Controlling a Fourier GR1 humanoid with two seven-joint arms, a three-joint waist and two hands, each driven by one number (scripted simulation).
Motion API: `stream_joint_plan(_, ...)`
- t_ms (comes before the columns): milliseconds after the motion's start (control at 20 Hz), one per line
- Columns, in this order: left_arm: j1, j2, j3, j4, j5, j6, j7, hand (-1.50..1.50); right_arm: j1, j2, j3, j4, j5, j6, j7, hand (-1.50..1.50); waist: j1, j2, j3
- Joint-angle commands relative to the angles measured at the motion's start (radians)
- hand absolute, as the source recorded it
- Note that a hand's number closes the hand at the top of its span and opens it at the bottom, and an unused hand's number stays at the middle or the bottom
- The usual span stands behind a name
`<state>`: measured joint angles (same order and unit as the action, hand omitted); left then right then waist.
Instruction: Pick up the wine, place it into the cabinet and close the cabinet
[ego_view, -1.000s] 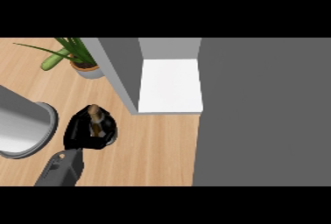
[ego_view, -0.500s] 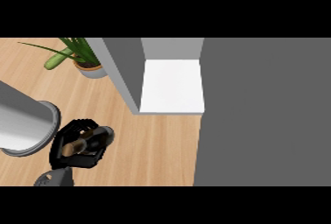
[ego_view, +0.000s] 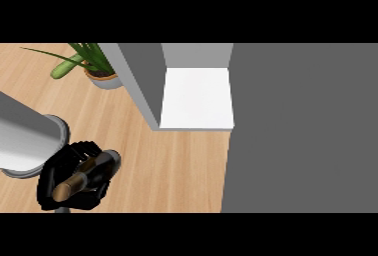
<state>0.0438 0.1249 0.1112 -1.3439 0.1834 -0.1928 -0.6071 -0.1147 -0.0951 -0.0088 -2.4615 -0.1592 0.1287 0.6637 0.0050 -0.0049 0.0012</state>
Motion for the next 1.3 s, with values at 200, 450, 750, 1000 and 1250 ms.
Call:
stream_joint_plan(200,0.037,-0.069,-0.108,-0.281,0.041,0.028,0.232,1.5,0.059,0.014,0.004,-0.109,-0.082,0.01,0.027,-1.5,-0.008,0.002,0.0)
stream_joint_plan(450,0.025,-0.07,-0.181,-0.518,-0.001,0.124,0.469,1.5,0.009,0.026,0.028,-0.103,-0.047,-0.024,0.061,-1.5,-0.005,0.001,-0.001)
stream_joint_plan(750,-0.077,-0.124,-0.35,-0.56,-0.055,0.279,0.618,1.5,0.037,0.042,0.045,-0.096,-0.033,-0.012,0.022,-1.5,-0.01,0.002,-0.001)
stream_joint_plan(1000,-0.191,-0.125,-0.454,-0.55,-0.051,0.436,0.664,1.5,0.113,0.029,0.002,-0.086,-0.105,0.047,-0.021,-1.5,-0.017,0.003,0.0)
stream_joint_plan(1250,-0.182,-0.125,-0.598,-0.555,-0.079,0.57,0.627,1.5,0.082,0.035,-0.018,-0.029,-0.09,0.052,-0.073,-1.5,-0.012,0.003,-0.001)
